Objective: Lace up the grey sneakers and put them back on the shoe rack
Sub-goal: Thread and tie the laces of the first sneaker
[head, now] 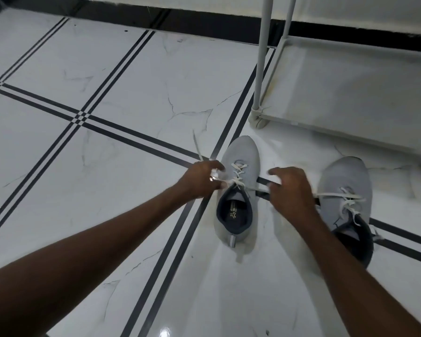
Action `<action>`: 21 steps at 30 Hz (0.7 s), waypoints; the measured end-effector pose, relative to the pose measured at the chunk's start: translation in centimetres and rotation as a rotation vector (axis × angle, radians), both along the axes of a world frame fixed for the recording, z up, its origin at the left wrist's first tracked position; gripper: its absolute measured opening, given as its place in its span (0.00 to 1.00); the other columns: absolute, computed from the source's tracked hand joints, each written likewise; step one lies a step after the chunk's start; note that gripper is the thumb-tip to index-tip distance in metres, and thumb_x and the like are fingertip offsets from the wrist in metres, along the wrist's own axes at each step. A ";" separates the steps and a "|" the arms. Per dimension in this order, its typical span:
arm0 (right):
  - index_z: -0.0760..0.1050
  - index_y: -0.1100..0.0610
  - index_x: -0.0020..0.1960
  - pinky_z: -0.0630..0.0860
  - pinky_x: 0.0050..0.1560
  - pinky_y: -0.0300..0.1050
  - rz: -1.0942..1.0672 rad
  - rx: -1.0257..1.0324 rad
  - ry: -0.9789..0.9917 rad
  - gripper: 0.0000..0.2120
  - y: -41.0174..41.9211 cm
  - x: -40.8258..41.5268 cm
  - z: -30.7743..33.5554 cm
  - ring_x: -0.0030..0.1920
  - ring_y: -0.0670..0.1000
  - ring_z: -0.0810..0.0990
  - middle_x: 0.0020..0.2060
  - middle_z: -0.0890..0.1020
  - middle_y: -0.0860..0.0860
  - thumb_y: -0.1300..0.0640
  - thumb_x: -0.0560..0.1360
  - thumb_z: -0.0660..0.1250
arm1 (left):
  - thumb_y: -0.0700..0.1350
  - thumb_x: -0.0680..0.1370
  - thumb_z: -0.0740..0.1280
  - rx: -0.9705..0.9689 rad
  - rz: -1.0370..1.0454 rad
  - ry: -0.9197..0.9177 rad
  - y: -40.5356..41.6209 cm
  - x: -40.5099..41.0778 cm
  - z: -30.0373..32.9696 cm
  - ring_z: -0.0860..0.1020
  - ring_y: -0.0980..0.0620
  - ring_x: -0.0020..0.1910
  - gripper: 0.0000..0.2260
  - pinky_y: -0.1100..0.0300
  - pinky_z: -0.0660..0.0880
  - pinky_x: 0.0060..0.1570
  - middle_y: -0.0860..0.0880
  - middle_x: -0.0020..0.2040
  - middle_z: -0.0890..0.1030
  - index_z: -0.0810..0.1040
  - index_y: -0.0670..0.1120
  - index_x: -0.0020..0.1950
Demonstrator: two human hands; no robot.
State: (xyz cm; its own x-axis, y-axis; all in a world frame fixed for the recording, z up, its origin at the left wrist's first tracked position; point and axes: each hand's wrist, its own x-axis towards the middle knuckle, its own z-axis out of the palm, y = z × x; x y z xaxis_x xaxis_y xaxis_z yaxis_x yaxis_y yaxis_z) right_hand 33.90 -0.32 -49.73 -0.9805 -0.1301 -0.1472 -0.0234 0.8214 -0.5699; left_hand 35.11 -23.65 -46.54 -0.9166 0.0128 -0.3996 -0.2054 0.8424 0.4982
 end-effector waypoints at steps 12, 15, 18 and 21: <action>0.77 0.57 0.34 0.74 0.40 0.47 0.210 -0.172 -0.255 0.13 -2.9 -1.9 1.6 0.36 0.52 0.78 0.32 0.80 0.51 0.53 0.75 0.64 | 0.37 0.71 0.74 0.004 -0.158 0.152 1.1 -0.7 0.4 0.78 0.63 0.26 0.02 0.73 0.70 0.31 0.53 0.33 0.83 0.84 0.44 0.42; 0.75 0.51 0.30 0.67 0.32 0.39 0.320 -0.011 -0.245 0.14 -0.9 -2.4 1.5 0.30 0.43 0.74 0.27 0.77 0.45 0.54 0.74 0.69 | 0.35 0.71 0.71 -0.113 -0.208 0.203 -0.3 0.1 -0.9 0.81 0.55 0.34 0.06 0.61 0.75 0.36 0.50 0.36 0.84 0.84 0.45 0.40; 0.73 0.47 0.26 0.72 0.34 0.44 0.273 0.055 -0.240 0.18 0.5 -1.9 -0.1 0.32 0.49 0.76 0.27 0.77 0.46 0.53 0.74 0.68 | 0.36 0.69 0.71 -0.182 -0.206 0.147 -1.0 1.1 -2.6 0.83 0.50 0.38 0.06 0.56 0.79 0.40 0.51 0.38 0.85 0.83 0.47 0.39; 0.71 0.48 0.27 0.76 0.41 0.49 0.260 0.083 -0.206 0.18 0.8 -1.1 -0.9 0.36 0.55 0.78 0.32 0.80 0.49 0.54 0.75 0.66 | 0.40 0.72 0.74 -0.136 -0.245 0.082 -1.3 0.6 -2.6 0.82 0.50 0.36 0.01 0.57 0.80 0.38 0.48 0.38 0.86 0.84 0.45 0.41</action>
